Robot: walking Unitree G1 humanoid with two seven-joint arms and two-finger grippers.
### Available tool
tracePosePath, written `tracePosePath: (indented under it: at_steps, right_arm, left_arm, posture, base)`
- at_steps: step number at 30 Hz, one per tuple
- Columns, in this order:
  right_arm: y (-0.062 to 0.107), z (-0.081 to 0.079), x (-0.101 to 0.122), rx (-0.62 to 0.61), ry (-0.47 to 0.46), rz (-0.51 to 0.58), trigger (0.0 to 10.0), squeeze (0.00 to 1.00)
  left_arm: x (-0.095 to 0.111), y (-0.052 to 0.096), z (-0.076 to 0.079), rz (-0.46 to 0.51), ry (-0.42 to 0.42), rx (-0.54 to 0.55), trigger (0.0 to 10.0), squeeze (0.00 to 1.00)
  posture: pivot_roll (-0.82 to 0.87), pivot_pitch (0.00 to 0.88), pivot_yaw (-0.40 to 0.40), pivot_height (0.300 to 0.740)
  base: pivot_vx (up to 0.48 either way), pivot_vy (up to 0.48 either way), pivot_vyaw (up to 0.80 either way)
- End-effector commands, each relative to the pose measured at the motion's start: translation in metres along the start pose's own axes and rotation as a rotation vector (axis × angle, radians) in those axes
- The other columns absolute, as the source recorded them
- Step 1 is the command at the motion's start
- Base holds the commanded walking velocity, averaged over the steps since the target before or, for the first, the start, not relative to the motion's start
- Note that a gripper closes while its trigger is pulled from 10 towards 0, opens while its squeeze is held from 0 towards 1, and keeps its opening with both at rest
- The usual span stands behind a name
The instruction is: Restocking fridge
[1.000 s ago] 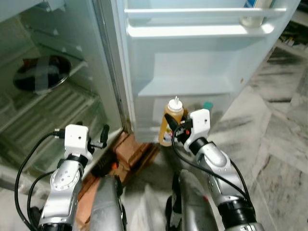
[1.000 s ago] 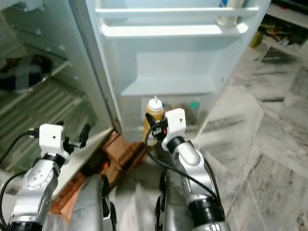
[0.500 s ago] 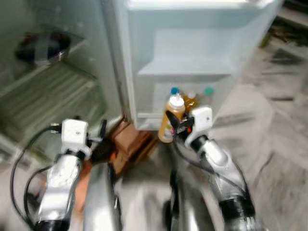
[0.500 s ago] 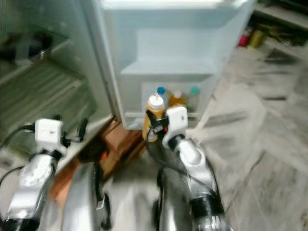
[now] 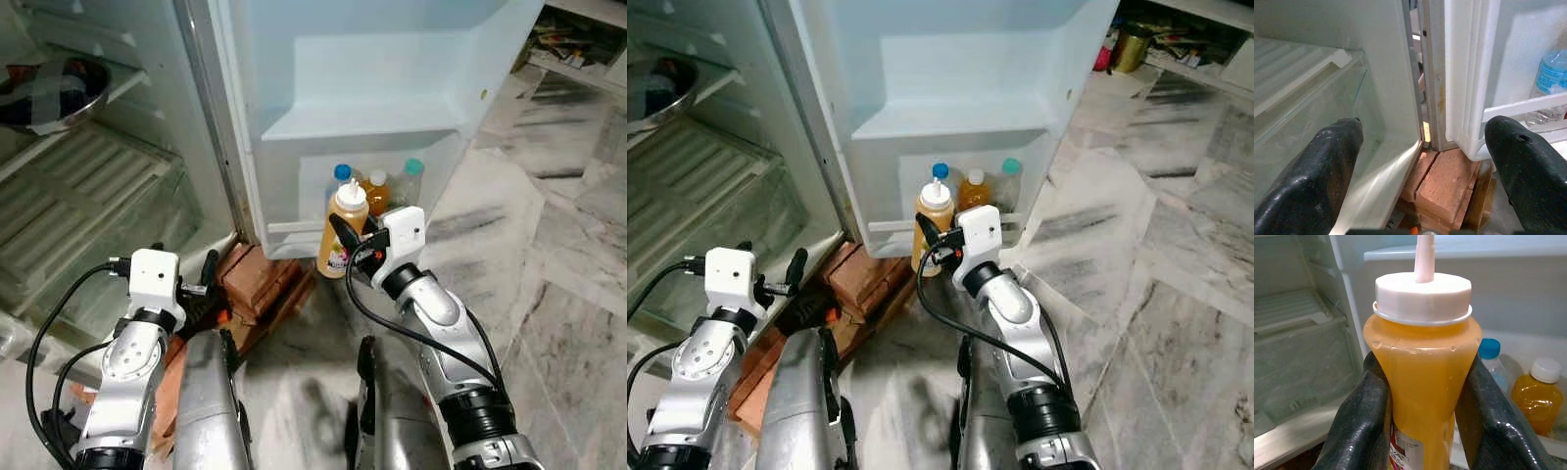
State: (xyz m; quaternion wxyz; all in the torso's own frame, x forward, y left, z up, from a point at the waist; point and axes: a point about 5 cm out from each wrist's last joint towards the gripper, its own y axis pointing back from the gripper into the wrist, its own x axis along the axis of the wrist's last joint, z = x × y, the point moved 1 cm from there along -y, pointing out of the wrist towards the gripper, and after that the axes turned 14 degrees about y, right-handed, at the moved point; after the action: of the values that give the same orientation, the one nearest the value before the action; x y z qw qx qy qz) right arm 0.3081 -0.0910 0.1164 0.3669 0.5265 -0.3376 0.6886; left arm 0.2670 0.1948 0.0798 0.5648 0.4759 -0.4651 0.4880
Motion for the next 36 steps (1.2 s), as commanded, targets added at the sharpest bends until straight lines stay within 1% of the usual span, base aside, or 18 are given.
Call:
tracePosePath:
  at_steps: [1, 2, 5, 7, 9, 10, 13, 16, 19, 23, 25, 26, 27, 30, 33, 34, 35, 36]
  right_arm:
    - [-0.004, -0.006, 0.006, 0.034, 0.043, 0.032, 10.0, 0.0]
    - [-0.004, -0.006, 0.006, 0.034, 0.043, 0.032, 10.0, 0.0]
    - [-0.018, -0.013, 0.012, 0.081, 0.091, 0.069, 10.0, 0.0]
    - [-0.02, -0.015, 0.014, 0.086, 0.104, 0.08, 10.0, 0.0]
    - [-0.031, -0.016, 0.02, 0.097, 0.146, 0.104, 10.0, 0.0]
    - [-0.041, -0.017, 0.026, 0.109, 0.189, 0.123, 10.0, 0.0]
    - [-0.048, -0.019, 0.03, 0.122, 0.226, 0.134, 10.0, 0.0]
    - [-0.055, -0.017, 0.028, 0.113, 0.307, 0.132, 10.0, 0.0]
    - [-0.061, -0.016, 0.033, 0.113, 0.317, 0.161, 10.0, 0.0]
    - [-0.068, -0.014, 0.038, 0.109, 0.346, 0.174, 10.0, 0.0]
    - [-0.076, -0.014, 0.041, 0.106, 0.394, 0.182, 10.0, 0.0]
    - [-0.076, -0.014, 0.041, 0.106, 0.394, 0.182, 10.0, 0.0]
    - [-0.08, -0.014, 0.046, 0.101, 0.444, 0.196, 10.0, 0.0]
    - [-0.086, -0.012, 0.058, 0.071, 0.516, 0.25, 10.0, 0.0]
    - [-0.089, -0.01, 0.067, 0.044, 0.55, 0.284, 10.0, 0.0]
    - [-0.092, -0.01, 0.078, 0.022, 0.597, 0.333, 10.0, 0.0]
    - [-0.092, -0.01, 0.078, 0.022, 0.597, 0.333, 10.0, 0.0]
    - [-0.093, -0.01, 0.085, 0.008, 0.626, 0.367, 10.0, 0.0]
  left_arm:
    - [0.002, 0.007, -0.002, -0.004, -0.013, 0.002, 10.0, 0.0]
    - [0.002, 0.007, -0.002, -0.004, -0.013, 0.002, 10.0, 0.0]
    - [0.001, 0.015, -0.006, -0.023, -0.014, 0.013, 10.0, 0.0]
    - [0.001, 0.021, -0.007, -0.024, -0.015, 0.016, 10.0, 0.0]
    - [0.004, 0.024, -0.009, -0.02, -0.017, 0.024, 10.0, 0.0]
    - [0.007, 0.027, -0.011, -0.016, -0.014, 0.039, 10.0, 0.0]
    - [0.013, 0.036, -0.012, -0.008, -0.009, 0.055, 10.0, 0.0]
    - [0.016, 0.042, -0.012, -0.009, -0.009, 0.062, 10.0, 0.0]
    - [0.02, 0.055, -0.01, -0.014, 0.004, 0.071, 10.0, 0.0]
    - [0.021, 0.061, -0.006, -0.026, 0.014, 0.063, 10.0, 0.0]
    - [0.023, 0.069, 0.0, -0.042, 0.021, 0.054, 10.0, 0.0]
    - [0.023, 0.069, 0.0, -0.042, 0.021, 0.054, 10.0, 0.0]
    - [0.026, 0.074, 0.003, -0.046, 0.026, 0.053, 10.0, 0.0]
    - [0.029, 0.081, 0.005, -0.055, 0.031, 0.058, 10.0, 0.0]
    - [0.029, 0.084, 0.005, -0.064, 0.03, 0.063, 10.0, 0.0]
    - [0.03, 0.089, 0.005, -0.074, 0.03, 0.069, 10.0, 0.0]
    - [0.03, 0.089, 0.005, -0.074, 0.03, 0.069, 10.0, 0.0]
    - [0.03, 0.091, 0.004, -0.079, 0.031, 0.074, 10.0, 0.0]
  posture:
    - [0.02, 0.173, -0.031, 0.531]
    - [0.02, 0.173, -0.031, 0.531]
    - [0.05, 0.215, -0.028, 0.531]
    - [0.06, 0.24, -0.04, 0.531]
    - [0.07, 0.265, -0.047, 0.531]
    - [0.08, 0.285, -0.048, 0.531]
    - [0.1, 0.326, -0.057, 0.531]
    - [0.11, 0.343, -0.059, 0.531]
    - [0.14, 0.382, -0.063, 0.531]
    - [0.15, 0.415, -0.06, 0.531]
    - [0.16, 0.439, -0.061, 0.531]
    - [0.16, 0.439, -0.061, 0.531]
    - [0.17, 0.455, -0.063, 0.531]
    - [0.18, 0.477, -0.069, 0.531]
    - [0.18, 0.484, -0.072, 0.531]
    - [0.19, 0.503, -0.078, 0.531]
    - [0.19, 0.503, -0.078, 0.531]
    - [0.19, 0.509, -0.08, 0.531]
  base:
    - [0.0, 0.0, 0.0]
    - [0.0, 0.0, 0.0]
    - [0.0, 0.0, 0.0]
    - [0.0, 0.0, 0.0]
    - [0.0, 0.0, 0.0]
    - [0.0, 0.0, 0.0]
    - [0.0, 0.0, 0.0]
    - [0.0, 0.0, 0.0]
    - [0.0, 0.0, 0.0]
    - [0.0, 0.0, 0.0]
    - [0.0, 0.0, 0.0]
    - [0.0, 0.0, 0.0]
    - [0.0, 0.0, 0.0]
    - [0.0, 0.0, 0.0]
    - [0.0, 0.0, 0.0]
    - [0.0, 0.0, 0.0]
    - [0.0, 0.0, 0.0]
    - [0.0, 0.0, 0.0]
